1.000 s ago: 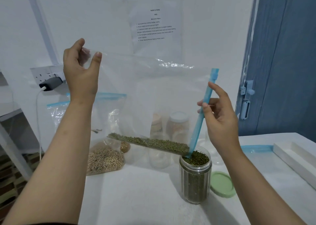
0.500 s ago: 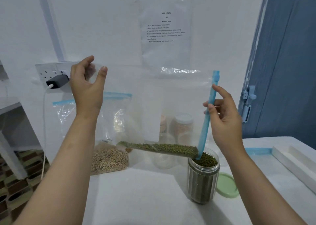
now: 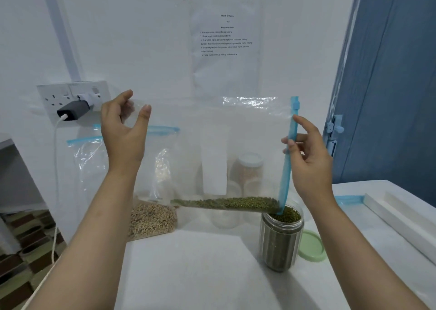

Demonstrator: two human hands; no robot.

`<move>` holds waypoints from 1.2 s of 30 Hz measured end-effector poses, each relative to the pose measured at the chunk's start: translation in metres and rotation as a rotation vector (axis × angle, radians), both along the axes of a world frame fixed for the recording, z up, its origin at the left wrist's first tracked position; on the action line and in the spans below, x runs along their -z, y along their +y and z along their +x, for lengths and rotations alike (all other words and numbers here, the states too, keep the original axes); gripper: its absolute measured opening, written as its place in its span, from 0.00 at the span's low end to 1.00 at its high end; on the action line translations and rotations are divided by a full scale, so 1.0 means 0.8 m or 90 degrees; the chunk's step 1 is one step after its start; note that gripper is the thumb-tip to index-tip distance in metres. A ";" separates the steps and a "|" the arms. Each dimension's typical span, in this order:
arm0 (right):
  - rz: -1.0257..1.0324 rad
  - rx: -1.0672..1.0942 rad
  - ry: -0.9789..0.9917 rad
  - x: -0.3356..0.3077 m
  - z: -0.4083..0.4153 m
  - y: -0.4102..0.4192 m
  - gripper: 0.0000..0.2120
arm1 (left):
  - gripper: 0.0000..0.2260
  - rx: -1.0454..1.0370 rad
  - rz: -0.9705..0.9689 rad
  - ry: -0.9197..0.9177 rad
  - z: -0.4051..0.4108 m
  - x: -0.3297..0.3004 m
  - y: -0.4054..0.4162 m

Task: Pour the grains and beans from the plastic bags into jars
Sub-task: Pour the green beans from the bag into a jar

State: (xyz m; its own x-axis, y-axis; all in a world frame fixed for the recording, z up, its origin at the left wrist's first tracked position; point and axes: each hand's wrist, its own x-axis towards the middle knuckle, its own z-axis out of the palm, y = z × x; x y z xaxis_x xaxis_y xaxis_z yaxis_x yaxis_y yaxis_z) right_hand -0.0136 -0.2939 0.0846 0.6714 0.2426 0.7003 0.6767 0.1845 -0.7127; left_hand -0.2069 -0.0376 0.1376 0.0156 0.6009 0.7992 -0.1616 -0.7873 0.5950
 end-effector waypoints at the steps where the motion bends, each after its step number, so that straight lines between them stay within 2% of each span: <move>1: -0.004 -0.002 0.001 0.000 -0.001 0.001 0.21 | 0.18 -0.010 -0.007 0.005 -0.002 0.004 0.000; 5: -0.017 -0.039 -0.001 0.001 -0.013 0.006 0.20 | 0.19 -0.100 -0.061 0.048 -0.007 0.028 -0.008; 10: 0.001 -0.086 -0.008 0.005 -0.032 0.024 0.23 | 0.17 -0.205 -0.231 0.080 -0.009 0.084 -0.022; 19: -0.017 -0.122 -0.003 0.015 -0.055 0.047 0.21 | 0.17 -0.318 -0.349 0.129 -0.037 0.172 -0.036; 22: -0.018 -0.148 0.005 0.019 -0.058 0.051 0.20 | 0.18 -0.309 -0.289 0.166 -0.039 0.187 -0.043; 25: -0.022 -0.168 0.012 0.023 -0.056 0.053 0.21 | 0.24 -0.217 -0.158 0.218 -0.025 0.178 -0.061; 30: -0.033 -0.184 0.007 0.027 -0.054 0.054 0.22 | 0.20 -0.103 -0.016 0.244 0.013 0.141 -0.085; 36: -0.037 -0.187 0.007 0.026 -0.055 0.055 0.21 | 0.14 -0.064 0.072 0.220 0.044 0.107 -0.101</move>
